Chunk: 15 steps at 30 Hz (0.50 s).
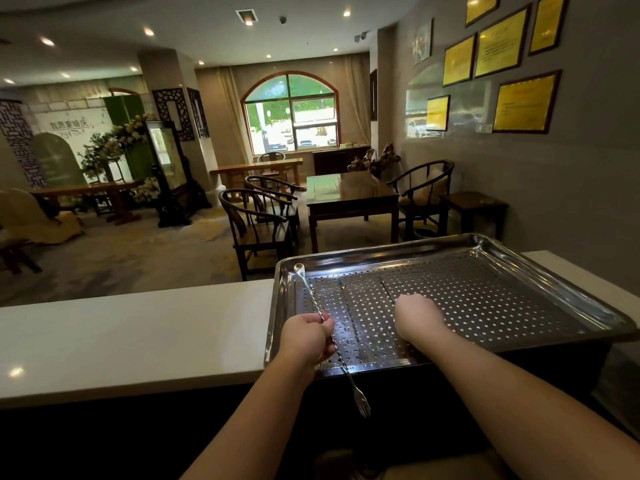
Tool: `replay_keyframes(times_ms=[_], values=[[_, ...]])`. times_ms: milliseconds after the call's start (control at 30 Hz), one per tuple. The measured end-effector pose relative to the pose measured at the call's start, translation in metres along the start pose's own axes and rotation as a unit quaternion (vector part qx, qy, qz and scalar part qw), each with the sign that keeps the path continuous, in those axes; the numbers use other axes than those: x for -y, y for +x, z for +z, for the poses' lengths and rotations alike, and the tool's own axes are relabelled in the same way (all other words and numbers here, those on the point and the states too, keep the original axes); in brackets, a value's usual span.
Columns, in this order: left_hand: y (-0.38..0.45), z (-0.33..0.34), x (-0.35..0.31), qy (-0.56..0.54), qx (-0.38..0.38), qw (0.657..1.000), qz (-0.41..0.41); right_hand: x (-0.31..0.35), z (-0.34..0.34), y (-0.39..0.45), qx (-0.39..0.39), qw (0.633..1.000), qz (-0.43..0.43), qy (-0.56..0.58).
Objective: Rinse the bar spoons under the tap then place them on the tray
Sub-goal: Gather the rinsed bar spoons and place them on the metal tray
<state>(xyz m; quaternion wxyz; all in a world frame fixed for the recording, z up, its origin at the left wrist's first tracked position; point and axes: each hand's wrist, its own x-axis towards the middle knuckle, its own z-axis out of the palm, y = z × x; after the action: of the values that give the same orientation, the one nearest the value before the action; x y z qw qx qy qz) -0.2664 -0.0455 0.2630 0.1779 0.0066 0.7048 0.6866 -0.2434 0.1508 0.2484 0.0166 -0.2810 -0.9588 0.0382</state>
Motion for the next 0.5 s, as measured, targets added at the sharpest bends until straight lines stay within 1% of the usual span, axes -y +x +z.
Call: replay_keyframes(times_ms=[100,200,233,267,333,367,400,500], values=[[0.001,0.002,-0.001,-0.002,0.001,1.000,-0.004,-0.003,-0.002,-0.003,-0.004,0.999,0.006,0.037],[0.002,0.005,-0.001,-0.011,0.006,1.000,-0.002,0.002,-0.011,-0.015,-0.036,0.990,-0.002,0.138],[0.002,0.006,-0.001,-0.012,0.005,1.000,-0.001,0.007,-0.013,-0.022,-0.036,0.981,-0.018,0.191],[0.003,0.007,-0.001,-0.015,0.006,1.000,0.000,0.012,-0.016,-0.032,-0.020,0.966,-0.037,0.254],[0.004,0.011,-0.003,-0.023,0.008,1.000,0.008,0.022,-0.021,-0.057,0.045,0.925,-0.073,0.371],[0.005,0.013,-0.003,-0.024,0.007,1.000,0.014,0.025,-0.022,-0.069,0.073,0.911,-0.092,0.395],[0.006,0.014,-0.004,-0.024,0.007,0.999,0.020,0.026,-0.024,-0.079,0.085,0.910,-0.110,0.391],[0.007,0.018,-0.005,-0.015,0.006,0.999,0.028,0.025,-0.027,-0.094,0.061,0.921,-0.122,0.365]])
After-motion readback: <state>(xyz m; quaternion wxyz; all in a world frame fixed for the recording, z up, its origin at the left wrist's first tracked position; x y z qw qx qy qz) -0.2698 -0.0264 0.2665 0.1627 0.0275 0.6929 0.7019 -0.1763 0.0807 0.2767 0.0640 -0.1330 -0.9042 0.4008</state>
